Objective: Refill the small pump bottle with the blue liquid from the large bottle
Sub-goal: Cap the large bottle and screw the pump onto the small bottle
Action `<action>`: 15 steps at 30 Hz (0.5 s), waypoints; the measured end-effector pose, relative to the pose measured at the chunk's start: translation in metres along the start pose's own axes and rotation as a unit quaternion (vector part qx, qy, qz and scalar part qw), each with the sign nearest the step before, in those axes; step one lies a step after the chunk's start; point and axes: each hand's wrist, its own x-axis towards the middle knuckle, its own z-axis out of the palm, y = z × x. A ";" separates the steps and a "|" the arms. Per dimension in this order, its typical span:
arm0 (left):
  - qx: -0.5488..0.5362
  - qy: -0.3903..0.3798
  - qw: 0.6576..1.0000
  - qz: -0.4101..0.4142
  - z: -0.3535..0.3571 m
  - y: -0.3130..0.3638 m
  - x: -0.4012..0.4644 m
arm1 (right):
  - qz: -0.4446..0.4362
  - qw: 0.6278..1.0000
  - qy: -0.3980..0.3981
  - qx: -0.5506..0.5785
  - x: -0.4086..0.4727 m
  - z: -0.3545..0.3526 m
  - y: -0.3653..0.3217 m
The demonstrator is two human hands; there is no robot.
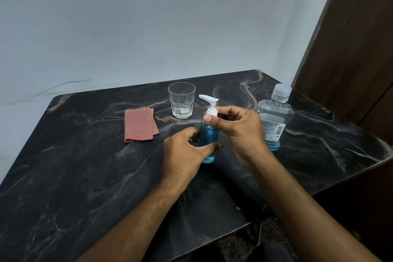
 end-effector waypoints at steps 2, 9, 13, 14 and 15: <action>0.001 0.001 1.000 0.002 0.000 -0.001 0.000 | 0.003 1.000 0.011 0.005 0.000 0.002 0.000; -0.017 -0.011 1.000 -0.003 0.000 0.000 0.000 | 0.035 0.998 -0.048 -0.007 0.003 0.000 -0.004; -0.029 -0.007 1.000 -0.010 0.001 0.002 0.001 | 0.031 0.997 -0.077 0.004 0.003 -0.004 -0.005; -0.029 -0.007 1.000 -0.009 0.001 0.002 0.001 | 0.022 0.997 -0.078 -0.006 0.003 -0.004 -0.006; -0.030 -0.006 1.000 -0.008 0.000 0.002 0.001 | 0.015 0.997 -0.076 -0.017 0.002 -0.004 -0.006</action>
